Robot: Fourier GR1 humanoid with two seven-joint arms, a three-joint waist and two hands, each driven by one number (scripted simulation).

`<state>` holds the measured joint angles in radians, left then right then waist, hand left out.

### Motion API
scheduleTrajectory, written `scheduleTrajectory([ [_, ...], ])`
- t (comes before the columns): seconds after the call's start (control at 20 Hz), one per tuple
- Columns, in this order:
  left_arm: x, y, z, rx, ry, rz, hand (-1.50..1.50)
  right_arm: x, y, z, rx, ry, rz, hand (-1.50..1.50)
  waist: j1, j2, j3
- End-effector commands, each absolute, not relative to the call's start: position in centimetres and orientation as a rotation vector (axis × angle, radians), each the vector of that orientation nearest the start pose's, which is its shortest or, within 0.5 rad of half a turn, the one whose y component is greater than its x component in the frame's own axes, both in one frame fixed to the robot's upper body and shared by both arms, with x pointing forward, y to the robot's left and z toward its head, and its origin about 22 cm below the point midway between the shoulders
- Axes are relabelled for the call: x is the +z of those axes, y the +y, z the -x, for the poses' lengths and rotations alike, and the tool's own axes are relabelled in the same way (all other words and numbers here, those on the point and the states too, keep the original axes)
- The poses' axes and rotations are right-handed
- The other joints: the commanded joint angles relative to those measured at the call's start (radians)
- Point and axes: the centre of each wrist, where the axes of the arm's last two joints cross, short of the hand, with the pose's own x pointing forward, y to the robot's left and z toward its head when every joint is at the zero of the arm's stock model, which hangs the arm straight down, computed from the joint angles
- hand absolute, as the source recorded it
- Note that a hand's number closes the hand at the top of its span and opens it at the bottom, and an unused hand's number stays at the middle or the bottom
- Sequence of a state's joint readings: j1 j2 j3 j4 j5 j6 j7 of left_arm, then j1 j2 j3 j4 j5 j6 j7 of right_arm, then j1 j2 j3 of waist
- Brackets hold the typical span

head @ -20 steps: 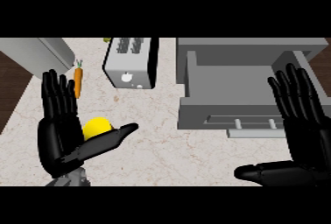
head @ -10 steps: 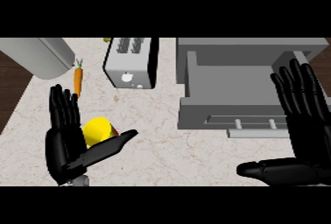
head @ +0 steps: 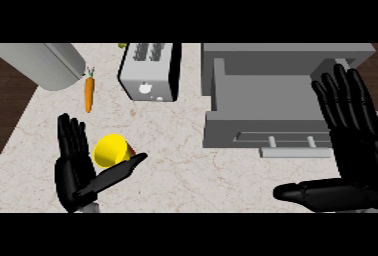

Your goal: Pick up the cup, place it into the drawer and close the drawer

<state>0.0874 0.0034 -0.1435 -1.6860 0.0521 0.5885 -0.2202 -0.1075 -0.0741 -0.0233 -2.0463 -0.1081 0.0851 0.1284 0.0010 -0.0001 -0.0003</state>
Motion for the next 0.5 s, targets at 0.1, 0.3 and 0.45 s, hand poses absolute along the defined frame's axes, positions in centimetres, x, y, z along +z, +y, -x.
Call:
scheduleTrajectory([
  [0.1, -2.2, 22.0, -19.6, 0.424, -1.729, -0.375, -1.50, 13.8, -25.5, -23.9, 0.111, -2.015, -0.123, -1.50, 0.002, 0.000, 0.000],
  [0.3, -4.4, 21.5, -20.2, 0.401, -1.697, -0.388, -1.50, 13.6, -24.0, -23.1, 0.129, -1.999, -0.134, -1.50, 0.000, 0.000, 0.000],
  [0.45, -4.4, 23.4, -21.0, 0.413, -1.703, -0.385, -1.50, 12.8, -23.4, -23.0, 0.136, -2.013, -0.139, -1.50, 0.000, 0.000, 0.000],
])
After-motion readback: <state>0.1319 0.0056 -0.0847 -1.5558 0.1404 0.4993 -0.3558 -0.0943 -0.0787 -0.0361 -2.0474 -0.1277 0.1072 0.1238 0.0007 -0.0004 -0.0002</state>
